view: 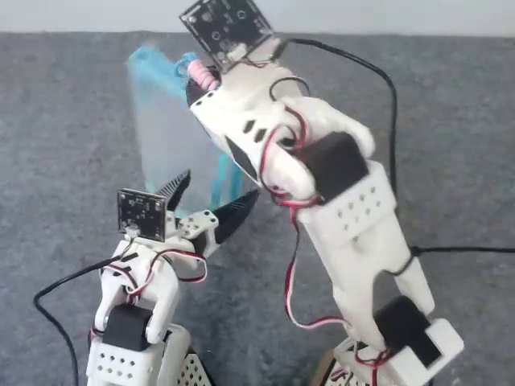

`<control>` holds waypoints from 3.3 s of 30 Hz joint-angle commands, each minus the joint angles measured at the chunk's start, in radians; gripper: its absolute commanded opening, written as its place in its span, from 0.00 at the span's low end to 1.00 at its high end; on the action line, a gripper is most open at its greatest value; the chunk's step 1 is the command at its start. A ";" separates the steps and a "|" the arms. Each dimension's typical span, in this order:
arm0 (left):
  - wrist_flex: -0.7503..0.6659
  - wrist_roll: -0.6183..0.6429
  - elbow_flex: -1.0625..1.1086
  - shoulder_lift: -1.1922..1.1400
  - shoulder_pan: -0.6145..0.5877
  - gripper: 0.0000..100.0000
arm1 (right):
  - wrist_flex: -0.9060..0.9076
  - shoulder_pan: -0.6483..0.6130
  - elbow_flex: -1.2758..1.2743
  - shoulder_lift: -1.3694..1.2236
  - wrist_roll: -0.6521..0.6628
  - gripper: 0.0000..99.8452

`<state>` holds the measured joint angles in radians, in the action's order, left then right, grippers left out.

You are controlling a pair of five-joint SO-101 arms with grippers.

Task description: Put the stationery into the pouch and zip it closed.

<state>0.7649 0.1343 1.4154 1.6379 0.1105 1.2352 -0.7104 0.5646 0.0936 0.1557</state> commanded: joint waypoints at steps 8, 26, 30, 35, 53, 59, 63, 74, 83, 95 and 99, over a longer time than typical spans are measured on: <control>-0.048 0.012 0.005 0.017 -0.112 0.39 | 0.030 -0.019 0.054 0.007 -0.032 0.01; -0.092 -0.018 0.010 0.017 -0.339 0.39 | 0.243 -0.002 0.051 0.005 0.101 0.01; -0.130 -0.017 0.018 0.008 -0.339 0.39 | 0.312 -0.012 0.052 0.008 0.147 0.01; -0.216 -0.017 0.050 0.008 -0.382 0.39 | 0.355 -0.030 0.055 0.077 0.184 0.01; -0.269 0.026 -0.022 -0.100 -0.388 0.39 | 0.334 -0.280 0.120 0.265 0.210 0.01; -0.140 0.020 -0.193 -0.322 -0.382 0.39 | 0.298 -0.168 0.121 0.148 0.209 0.01; -0.118 -0.026 -0.222 -0.427 -0.324 0.39 | 0.265 -0.168 0.121 0.088 0.206 0.01; -0.115 -0.153 -0.214 -0.476 -0.239 0.39 | 0.090 0.004 0.120 -0.093 0.153 0.01; -0.068 -0.155 -0.232 -0.474 -0.400 0.39 | 0.051 0.081 0.140 -0.147 0.127 0.01; 0.325 -0.112 -0.467 -0.474 -0.341 0.46 | 0.073 0.159 0.209 -0.156 0.044 0.01; 0.413 -0.133 -0.476 -0.465 -0.239 0.46 | 0.090 0.168 0.207 -0.156 0.046 0.01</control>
<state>1.1086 0.0130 1.0104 1.1653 -0.2209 1.3149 -0.5662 0.7165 -0.0844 0.2140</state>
